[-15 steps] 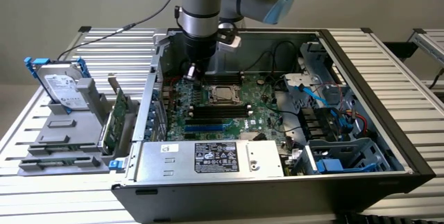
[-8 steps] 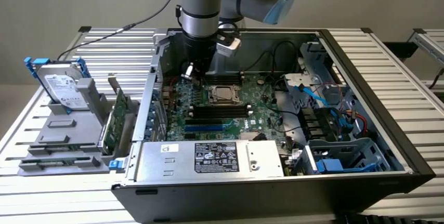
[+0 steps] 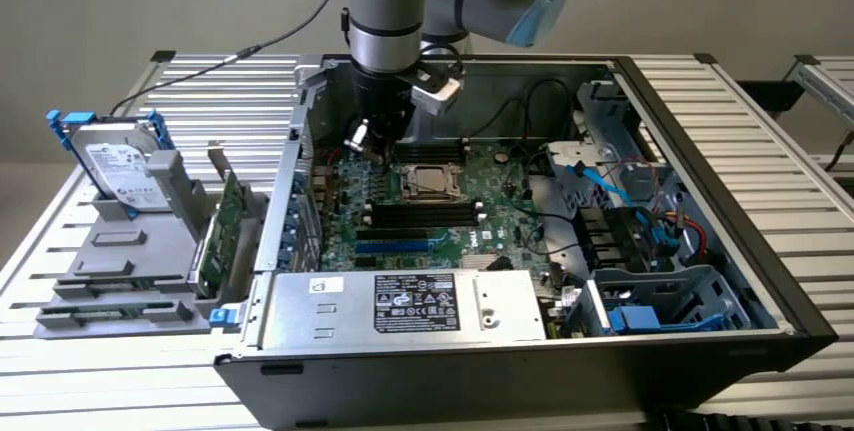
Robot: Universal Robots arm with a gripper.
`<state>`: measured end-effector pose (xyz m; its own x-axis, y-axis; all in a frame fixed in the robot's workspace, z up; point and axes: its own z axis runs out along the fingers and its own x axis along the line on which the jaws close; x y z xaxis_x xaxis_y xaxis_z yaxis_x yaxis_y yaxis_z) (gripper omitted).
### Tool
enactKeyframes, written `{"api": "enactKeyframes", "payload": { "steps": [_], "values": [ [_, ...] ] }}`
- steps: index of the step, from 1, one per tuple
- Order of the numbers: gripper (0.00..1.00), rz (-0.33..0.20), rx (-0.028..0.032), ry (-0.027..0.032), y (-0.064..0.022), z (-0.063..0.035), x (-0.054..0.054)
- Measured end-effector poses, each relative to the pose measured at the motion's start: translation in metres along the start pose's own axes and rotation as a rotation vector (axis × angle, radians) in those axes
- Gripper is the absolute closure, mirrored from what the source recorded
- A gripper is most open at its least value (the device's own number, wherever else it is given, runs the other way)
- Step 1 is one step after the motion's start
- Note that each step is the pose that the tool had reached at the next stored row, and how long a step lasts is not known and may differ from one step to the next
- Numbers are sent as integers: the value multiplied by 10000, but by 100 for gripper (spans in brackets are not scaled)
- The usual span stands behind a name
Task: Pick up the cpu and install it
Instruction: 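Close the cpu cover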
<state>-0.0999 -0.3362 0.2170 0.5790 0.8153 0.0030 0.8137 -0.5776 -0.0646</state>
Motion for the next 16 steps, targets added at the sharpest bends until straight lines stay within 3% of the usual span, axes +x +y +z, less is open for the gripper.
{"api": "enactKeyframes", "payload": {
  "steps": [1,4,16],
  "values": [
    [89,90,8,16,-7,0,-6],
    [89,128,128,189,-85,-4,-60],
    [89,1330,300,516,-124,-3,-87]
  ]
}}
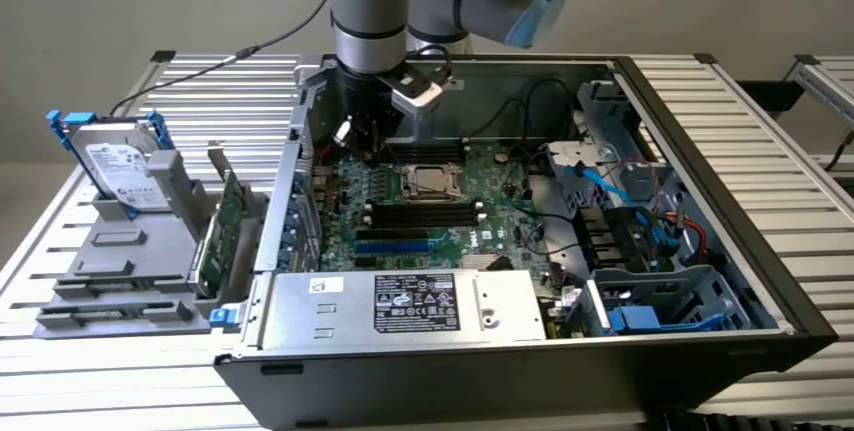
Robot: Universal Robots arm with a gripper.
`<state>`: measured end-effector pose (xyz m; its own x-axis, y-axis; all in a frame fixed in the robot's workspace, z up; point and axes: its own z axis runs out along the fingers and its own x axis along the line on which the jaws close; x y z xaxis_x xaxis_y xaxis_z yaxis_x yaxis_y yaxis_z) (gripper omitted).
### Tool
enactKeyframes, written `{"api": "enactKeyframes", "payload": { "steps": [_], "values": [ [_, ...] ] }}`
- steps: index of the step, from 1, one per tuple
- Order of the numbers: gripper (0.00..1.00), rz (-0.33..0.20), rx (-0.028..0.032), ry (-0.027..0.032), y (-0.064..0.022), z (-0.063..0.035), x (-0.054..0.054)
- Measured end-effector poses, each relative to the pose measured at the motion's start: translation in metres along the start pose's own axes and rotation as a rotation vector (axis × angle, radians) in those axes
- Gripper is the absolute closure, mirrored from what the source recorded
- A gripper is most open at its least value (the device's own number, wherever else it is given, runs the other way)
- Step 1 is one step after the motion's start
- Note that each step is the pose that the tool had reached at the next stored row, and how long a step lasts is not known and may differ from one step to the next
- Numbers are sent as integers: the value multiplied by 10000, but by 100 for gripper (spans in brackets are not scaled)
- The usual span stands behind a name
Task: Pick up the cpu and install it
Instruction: 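Close the cpu cover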
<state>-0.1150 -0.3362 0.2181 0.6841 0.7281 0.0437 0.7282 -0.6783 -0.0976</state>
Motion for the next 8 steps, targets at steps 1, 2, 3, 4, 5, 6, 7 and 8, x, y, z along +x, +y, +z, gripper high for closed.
{"api": "enactKeyframes", "payload": {
  "steps": [1,2,3,4,5,6,7,8],
  "values": [
    [89,89,27,34,-2,-6,-1],
    [89,167,56,70,-3,-13,-1],
    [89,259,81,107,-5,-21,-2],
    [89,353,100,141,-7,-31,-2],
    [89,455,115,172,-8,-45,-2],
    [89,553,127,201,-9,-58,-1],
    [89,656,135,224,-11,-73,-1],
    [89,761,140,245,-12,-88,-1]
  ]
}}
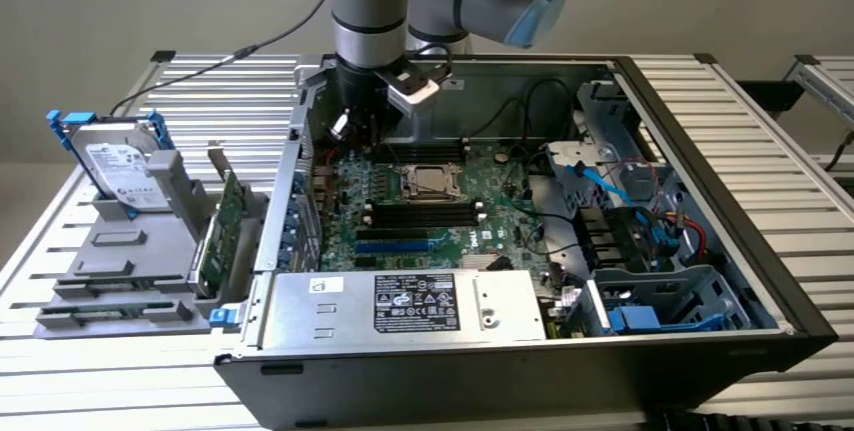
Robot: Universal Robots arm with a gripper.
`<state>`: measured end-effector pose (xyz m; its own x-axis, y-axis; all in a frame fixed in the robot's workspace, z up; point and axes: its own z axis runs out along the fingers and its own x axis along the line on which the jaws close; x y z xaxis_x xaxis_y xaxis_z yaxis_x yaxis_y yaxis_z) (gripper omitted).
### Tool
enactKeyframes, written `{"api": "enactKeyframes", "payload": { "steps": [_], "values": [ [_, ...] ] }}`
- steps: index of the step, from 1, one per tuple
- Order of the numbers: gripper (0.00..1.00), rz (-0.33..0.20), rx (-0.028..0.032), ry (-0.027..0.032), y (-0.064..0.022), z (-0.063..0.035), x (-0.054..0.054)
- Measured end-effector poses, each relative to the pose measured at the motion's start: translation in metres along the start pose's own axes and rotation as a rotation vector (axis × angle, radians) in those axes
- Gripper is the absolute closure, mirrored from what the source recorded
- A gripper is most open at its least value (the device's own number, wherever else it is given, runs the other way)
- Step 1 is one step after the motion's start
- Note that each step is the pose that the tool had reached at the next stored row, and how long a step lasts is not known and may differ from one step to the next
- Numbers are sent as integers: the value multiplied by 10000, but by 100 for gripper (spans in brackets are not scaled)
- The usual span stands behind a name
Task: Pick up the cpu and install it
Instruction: 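Close the cpu cover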
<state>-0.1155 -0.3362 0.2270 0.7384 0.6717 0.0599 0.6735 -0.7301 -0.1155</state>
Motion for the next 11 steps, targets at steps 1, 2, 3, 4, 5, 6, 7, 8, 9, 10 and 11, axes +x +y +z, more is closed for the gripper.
{"api": "enactKeyframes", "payload": {
  "steps": [1,2,3,4,5,6,7,8,9,10,11],
  "values": [
    [89,110,4,21,-2,-14,1],
    [89,214,4,40,-3,-29,2],
    [89,320,5,60,-5,-43,3],
    [89,428,1,75,-6,-55,4],
    [89,539,-2,90,-7,-66,4],
    [89,647,-6,107,-9,-78,5],
    [89,755,-8,123,-11,-89,6],
    [89,860,-10,140,-12,-101,6],
    [89,968,-10,157,-13,-112,6],
    [89,1053,-3,178,-14,-118,6],
    [89,1126,11,204,-15,-119,6]
  ]
}}
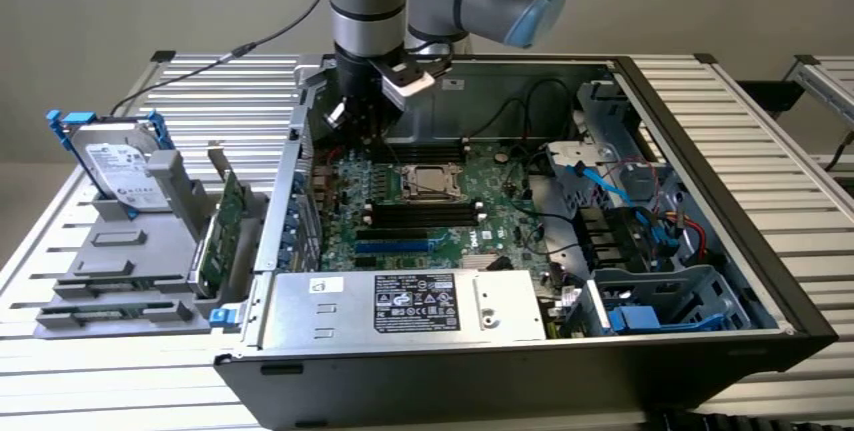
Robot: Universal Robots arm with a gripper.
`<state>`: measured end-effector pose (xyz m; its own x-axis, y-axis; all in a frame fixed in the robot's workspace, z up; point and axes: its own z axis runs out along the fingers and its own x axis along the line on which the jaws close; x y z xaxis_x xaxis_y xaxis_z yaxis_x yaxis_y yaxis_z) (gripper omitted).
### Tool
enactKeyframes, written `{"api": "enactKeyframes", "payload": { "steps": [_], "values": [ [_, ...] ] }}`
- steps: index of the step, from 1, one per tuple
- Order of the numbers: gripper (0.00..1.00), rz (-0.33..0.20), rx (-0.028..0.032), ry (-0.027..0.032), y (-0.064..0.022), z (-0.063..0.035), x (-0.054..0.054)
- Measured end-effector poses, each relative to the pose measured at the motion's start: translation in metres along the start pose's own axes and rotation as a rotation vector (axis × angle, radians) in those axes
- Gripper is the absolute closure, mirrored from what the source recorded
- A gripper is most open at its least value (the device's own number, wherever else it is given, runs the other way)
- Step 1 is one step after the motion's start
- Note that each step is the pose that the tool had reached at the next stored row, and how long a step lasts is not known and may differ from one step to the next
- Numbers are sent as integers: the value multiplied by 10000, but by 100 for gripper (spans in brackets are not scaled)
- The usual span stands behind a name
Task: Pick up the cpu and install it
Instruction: 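Close the cpu cover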
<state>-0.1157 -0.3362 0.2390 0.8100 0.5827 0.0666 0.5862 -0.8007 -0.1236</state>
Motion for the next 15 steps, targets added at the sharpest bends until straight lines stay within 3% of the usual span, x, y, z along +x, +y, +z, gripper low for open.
{"api": "enactKeyframes", "payload": {
  "steps": [3,9,12,15],
  "values": [
    [89,195,81,97,-2,-2,-2],
    [89,502,392,388,-9,-2,-12],
    [89,754,455,485,-10,-2,-12],
    [89,1067,474,563,-9,-2,-12]
  ]
}}
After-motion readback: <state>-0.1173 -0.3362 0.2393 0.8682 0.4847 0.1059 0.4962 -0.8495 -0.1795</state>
